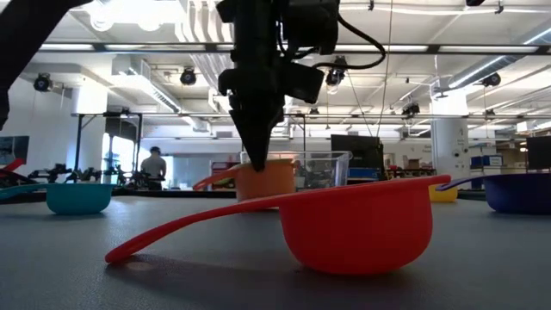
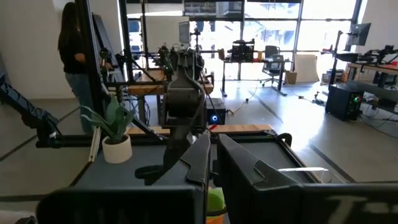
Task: Nest measuring cups in basket
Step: Move the stacked measuring cups to the center of the table, then stack the purple measuring cup on top of the green measuring cup
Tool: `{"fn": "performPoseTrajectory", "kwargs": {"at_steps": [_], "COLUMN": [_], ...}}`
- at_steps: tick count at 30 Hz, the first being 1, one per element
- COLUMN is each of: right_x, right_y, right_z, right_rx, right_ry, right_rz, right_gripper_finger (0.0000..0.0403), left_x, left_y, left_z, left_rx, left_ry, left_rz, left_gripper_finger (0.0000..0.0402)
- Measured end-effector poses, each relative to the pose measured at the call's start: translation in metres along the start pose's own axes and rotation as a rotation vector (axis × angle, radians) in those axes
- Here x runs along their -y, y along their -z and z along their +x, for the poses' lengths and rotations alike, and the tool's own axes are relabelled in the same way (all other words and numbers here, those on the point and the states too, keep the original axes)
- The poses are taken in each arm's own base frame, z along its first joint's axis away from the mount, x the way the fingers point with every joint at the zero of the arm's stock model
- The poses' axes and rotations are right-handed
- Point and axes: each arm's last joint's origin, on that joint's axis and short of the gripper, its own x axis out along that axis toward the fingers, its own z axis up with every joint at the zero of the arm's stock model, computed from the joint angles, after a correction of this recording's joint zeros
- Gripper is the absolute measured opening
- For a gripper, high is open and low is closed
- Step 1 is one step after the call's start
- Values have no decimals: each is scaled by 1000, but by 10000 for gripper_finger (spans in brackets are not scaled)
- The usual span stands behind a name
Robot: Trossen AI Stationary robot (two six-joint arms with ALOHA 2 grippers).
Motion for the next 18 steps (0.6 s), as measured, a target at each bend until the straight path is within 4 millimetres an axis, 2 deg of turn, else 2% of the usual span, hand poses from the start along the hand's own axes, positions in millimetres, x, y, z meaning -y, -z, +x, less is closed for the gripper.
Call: {"fn": "performPoseTrajectory", "kwargs": {"at_steps": [6,10,14,18], "right_x": [0,0,0,0], "right_y": [0,0,0,0], "right_z": [0,0,0,0], "right_rx": [0,0,0,0], "right_ry": [0,0,0,0], "right_rz": [0,0,0,0], "right_gripper_finger": [22,22,22,22], "left_x": [0,0,2,5], "left_y": [-5,-10,-12,-8], "left_z": [-8,-26,-55,-105], "left_rx": [26,68,101,235], "left_ry": [0,-2,-18,-65], "left_rz": [-15,-16,-16,-28], "left_gripper_finger": [55,98,137,158]}}
